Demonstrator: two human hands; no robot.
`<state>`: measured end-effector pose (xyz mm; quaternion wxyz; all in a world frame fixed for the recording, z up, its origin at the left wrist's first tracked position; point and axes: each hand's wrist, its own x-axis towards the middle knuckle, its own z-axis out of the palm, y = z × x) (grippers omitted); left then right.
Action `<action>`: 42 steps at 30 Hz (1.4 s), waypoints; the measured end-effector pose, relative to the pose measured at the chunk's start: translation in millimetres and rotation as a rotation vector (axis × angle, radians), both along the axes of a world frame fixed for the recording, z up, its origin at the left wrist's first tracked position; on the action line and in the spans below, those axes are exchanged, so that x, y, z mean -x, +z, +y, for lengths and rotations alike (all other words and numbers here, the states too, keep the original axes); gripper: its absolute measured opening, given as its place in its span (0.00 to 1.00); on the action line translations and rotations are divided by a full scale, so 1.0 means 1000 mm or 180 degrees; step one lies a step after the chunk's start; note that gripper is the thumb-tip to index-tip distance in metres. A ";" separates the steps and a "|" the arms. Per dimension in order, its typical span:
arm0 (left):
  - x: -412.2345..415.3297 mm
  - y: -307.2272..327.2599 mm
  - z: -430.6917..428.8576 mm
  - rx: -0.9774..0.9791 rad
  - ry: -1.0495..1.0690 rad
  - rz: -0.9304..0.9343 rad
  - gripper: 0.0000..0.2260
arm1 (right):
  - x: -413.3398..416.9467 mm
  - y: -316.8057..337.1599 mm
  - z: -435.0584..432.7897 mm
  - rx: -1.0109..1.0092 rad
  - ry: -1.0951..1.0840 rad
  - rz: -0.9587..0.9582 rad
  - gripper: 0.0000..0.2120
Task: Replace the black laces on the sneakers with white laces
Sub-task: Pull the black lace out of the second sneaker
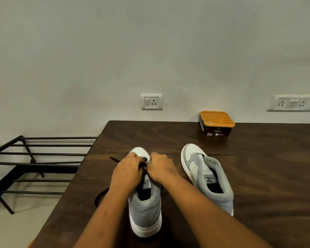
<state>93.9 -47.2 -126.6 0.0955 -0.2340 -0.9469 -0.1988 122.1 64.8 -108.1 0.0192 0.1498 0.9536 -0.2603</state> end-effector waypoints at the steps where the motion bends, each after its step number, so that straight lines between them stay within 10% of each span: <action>1: 0.000 -0.001 0.000 -0.0029 0.0044 0.0019 0.11 | 0.000 0.001 0.000 -0.0010 0.0009 -0.0026 0.13; 5: 0.004 -0.012 0.002 -0.1189 0.0385 -0.0178 0.05 | 0.000 0.002 0.001 0.0014 -0.0011 -0.0129 0.14; 10: 0.014 0.010 -0.012 -0.4753 0.0999 -0.1886 0.11 | 0.002 -0.001 0.004 0.0056 -0.0117 -0.0267 0.15; 14: 0.012 0.013 -0.028 -0.5722 0.1256 -0.2310 0.13 | 0.003 -0.002 0.005 0.0130 -0.0157 -0.0315 0.15; 22: 0.002 -0.002 -0.009 -0.0168 0.0063 -0.0543 0.08 | 0.001 0.000 0.006 0.0115 -0.0158 -0.0268 0.14; 28: -0.002 0.004 -0.009 0.0851 0.0006 -0.0123 0.21 | 0.003 -0.003 0.006 0.0108 -0.0159 -0.0280 0.14; 33: -0.017 0.004 0.012 0.0846 0.0180 0.0656 0.04 | 0.004 -0.005 0.006 0.0080 -0.0147 -0.0242 0.12; 42: -0.016 0.008 0.011 0.1073 0.0350 0.0633 0.09 | 0.005 -0.003 0.010 0.0254 -0.0176 -0.0270 0.09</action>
